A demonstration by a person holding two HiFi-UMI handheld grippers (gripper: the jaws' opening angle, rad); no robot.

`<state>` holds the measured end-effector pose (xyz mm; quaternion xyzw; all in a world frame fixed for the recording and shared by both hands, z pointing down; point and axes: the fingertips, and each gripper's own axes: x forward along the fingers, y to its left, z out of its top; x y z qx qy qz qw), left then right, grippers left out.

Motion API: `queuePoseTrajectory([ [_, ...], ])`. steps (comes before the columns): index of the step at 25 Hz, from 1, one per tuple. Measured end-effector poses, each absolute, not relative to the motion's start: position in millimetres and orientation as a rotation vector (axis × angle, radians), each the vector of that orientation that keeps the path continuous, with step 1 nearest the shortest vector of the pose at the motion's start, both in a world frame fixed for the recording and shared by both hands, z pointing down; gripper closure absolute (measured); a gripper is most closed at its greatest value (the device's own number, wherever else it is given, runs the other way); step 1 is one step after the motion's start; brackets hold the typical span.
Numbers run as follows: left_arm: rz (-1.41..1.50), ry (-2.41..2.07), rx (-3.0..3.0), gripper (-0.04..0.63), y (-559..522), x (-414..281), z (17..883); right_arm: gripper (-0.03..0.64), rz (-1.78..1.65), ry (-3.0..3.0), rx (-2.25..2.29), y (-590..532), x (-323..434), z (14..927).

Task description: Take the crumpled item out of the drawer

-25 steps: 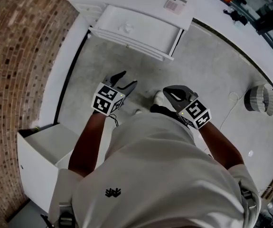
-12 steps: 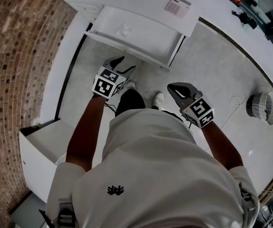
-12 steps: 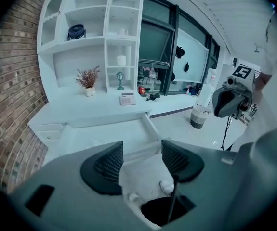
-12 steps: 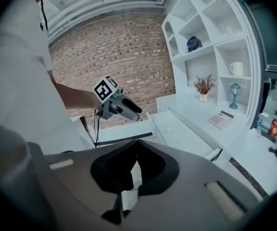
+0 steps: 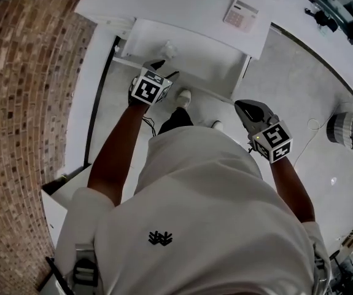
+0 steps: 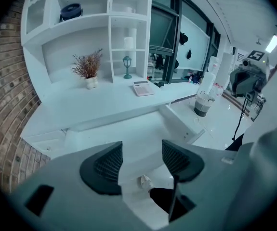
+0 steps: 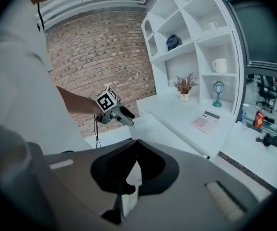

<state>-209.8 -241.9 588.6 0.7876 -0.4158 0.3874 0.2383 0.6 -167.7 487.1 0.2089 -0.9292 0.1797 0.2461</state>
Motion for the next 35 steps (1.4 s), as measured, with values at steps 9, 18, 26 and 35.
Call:
queuePoseTrajectory([
  [9,1.2,-0.979,2.083,0.321,-304.9,-252.1,661.4,0.603,0.554,-2.434,0.751,-216.8,-20.3,496.8],
  [18,1.303,-0.785,1.958,0.304,-326.1,-271.9,727.8,0.603,0.641,-2.321,0.958,-235.9,-31.2,499.7],
  [26,1.435,-0.681,1.892,0.278,-343.0,-272.9,781.6,0.603,0.72,-2.228,1.096,-236.9,-25.2,509.7],
  [35,1.483,-0.646,1.856,0.338,-341.4,-274.1,812.5,0.603,0.742,-2.169,1.166,-235.6,-19.1,508.2],
])
